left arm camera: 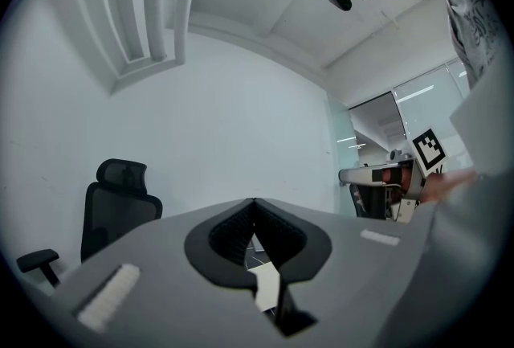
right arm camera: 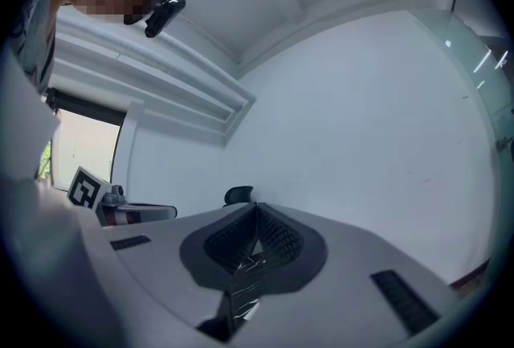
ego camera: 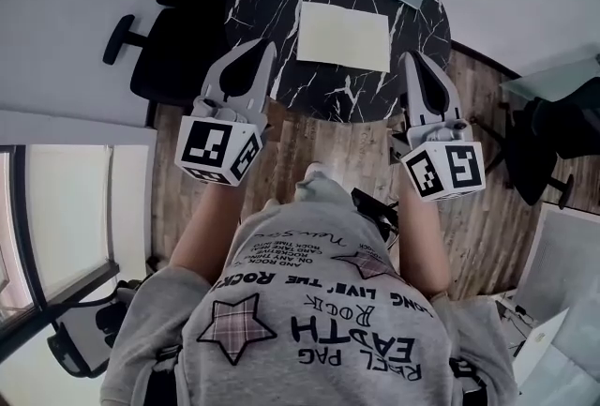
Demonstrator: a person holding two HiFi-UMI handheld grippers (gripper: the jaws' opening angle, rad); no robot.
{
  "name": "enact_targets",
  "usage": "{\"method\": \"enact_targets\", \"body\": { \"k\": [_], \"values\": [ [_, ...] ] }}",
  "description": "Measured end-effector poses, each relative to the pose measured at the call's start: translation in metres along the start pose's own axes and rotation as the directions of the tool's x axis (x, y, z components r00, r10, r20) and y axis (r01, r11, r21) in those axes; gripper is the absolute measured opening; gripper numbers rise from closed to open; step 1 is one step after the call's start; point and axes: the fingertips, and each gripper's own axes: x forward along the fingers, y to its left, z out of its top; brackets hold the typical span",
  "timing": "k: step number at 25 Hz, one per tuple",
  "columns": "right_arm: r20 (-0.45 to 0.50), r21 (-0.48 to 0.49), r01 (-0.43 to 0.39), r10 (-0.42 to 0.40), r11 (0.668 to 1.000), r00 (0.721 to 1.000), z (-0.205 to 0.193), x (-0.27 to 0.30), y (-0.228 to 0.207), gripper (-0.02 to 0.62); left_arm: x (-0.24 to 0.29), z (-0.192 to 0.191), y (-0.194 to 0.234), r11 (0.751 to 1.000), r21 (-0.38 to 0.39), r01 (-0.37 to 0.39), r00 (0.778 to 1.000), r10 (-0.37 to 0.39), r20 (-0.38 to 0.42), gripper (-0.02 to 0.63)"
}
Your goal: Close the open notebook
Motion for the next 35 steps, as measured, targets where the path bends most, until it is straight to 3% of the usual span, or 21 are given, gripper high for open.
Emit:
{"method": "enact_targets", "body": {
  "k": [6, 14, 27, 35],
  "values": [
    [-0.008, -0.068, -0.045, 0.045, 0.997, 0.999, -0.003, 0.024, -0.021, 0.013, 0.026, 0.000, 0.010, 0.999, 0.012, -0.050, 0.999, 0.050, -0.003, 0.008],
    [-0.029, 0.000, -0.044, 0.044, 0.999, 0.999, -0.018, 0.051, -0.046, 0.013, 0.049, -0.009, 0.031, 0.997, -0.005, -0.080, 0.996, 0.080, -0.034, 0.008],
    [-0.021, 0.000, 0.086, -0.086, 0.996, 0.996, -0.025, 0.110, -0.069, 0.012, 0.122, -0.008, 0.080, 0.998, -0.012, 0.054, 0.999, -0.054, -0.006, 0.008],
    [0.002, 0.000, 0.192, -0.192, 0.981, 0.981, -0.023, 0.138, -0.082, 0.012, 0.162, -0.015, 0.092, 0.984, -0.019, 0.179, 0.984, -0.179, -0.005, 0.008]
  ]
}}
